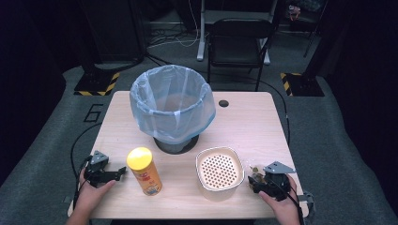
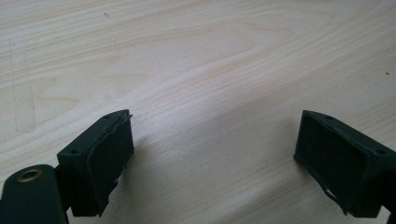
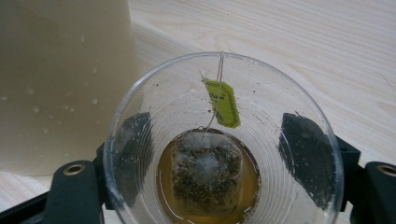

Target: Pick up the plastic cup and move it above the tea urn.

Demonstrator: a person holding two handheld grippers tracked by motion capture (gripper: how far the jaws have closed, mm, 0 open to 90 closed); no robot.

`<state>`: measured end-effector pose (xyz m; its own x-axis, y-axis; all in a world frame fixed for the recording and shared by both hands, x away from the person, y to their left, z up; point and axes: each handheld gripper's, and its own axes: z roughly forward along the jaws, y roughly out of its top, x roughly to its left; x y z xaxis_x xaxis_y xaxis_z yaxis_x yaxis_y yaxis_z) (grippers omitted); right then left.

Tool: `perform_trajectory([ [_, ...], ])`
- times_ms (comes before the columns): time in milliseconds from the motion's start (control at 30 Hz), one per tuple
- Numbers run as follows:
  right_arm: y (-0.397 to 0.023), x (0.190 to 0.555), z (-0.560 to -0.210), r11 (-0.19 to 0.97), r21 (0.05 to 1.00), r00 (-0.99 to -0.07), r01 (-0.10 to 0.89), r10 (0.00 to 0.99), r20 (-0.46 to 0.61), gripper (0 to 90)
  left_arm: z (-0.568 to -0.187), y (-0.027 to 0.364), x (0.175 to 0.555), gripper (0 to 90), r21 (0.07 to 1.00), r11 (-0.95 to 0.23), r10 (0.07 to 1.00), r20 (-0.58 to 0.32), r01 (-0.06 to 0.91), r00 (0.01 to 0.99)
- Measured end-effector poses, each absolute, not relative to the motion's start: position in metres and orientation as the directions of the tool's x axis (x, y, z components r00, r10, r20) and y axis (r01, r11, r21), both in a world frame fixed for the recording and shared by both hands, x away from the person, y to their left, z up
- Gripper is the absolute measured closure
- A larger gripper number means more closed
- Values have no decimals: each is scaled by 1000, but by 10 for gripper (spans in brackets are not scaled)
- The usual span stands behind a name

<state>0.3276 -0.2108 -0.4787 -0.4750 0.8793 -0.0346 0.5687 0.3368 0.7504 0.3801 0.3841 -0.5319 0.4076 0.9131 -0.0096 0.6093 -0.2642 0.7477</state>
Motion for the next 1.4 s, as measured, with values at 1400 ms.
perform_trajectory([
  [1400,-222,395,-430,494,761,-697,421,713,-78,349,-532,384,380,112,747,-268,912,-5,608,409],
])
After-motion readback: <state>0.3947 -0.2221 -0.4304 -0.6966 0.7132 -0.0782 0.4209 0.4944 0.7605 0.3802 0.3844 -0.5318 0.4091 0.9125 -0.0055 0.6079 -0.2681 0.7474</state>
